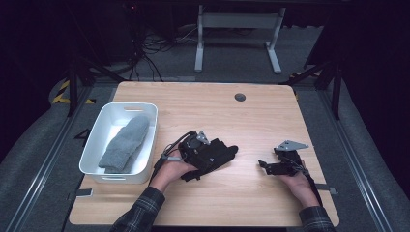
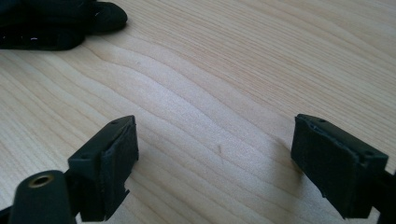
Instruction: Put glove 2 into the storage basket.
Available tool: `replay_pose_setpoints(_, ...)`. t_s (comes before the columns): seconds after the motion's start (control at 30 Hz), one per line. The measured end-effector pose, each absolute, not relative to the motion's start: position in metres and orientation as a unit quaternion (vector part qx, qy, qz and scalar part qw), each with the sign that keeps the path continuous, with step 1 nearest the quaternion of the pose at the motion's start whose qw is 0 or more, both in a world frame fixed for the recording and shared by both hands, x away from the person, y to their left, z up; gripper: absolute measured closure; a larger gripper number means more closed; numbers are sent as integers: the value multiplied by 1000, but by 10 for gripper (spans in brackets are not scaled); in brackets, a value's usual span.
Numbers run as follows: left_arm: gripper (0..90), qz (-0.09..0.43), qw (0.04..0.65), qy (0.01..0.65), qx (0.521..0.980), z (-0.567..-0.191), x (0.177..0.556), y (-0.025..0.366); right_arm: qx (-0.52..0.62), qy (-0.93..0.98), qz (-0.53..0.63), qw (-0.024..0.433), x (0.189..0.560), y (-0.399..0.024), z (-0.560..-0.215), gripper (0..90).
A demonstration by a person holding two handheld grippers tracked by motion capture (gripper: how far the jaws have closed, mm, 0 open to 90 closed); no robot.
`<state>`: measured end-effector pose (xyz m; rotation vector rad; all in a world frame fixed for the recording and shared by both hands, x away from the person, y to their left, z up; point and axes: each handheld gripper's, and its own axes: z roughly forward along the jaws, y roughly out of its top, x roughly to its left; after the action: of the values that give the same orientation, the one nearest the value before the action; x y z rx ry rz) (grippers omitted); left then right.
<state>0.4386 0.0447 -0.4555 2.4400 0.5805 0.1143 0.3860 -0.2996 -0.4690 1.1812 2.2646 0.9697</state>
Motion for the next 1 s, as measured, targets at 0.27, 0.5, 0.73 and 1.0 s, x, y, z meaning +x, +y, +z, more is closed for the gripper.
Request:
replay_pose_setpoints(0.27,163,44,311,215,925,-457,439,45,423,812,348,203,386,-299,-469,152)
replay_pose_setpoints(0.5,300,38,314,199,928,-455,437,46,423,812,347,204,386,-299,-469,152)
replay_pose_setpoints(0.73,610,20,309,183,933,-450,434,46,422,812,347,204,386,-299,-469,152)
replay_pose_setpoints(1.0,683,-15,316,214,924,-448,437,48,422,812,347,204,386,-299,-469,152)
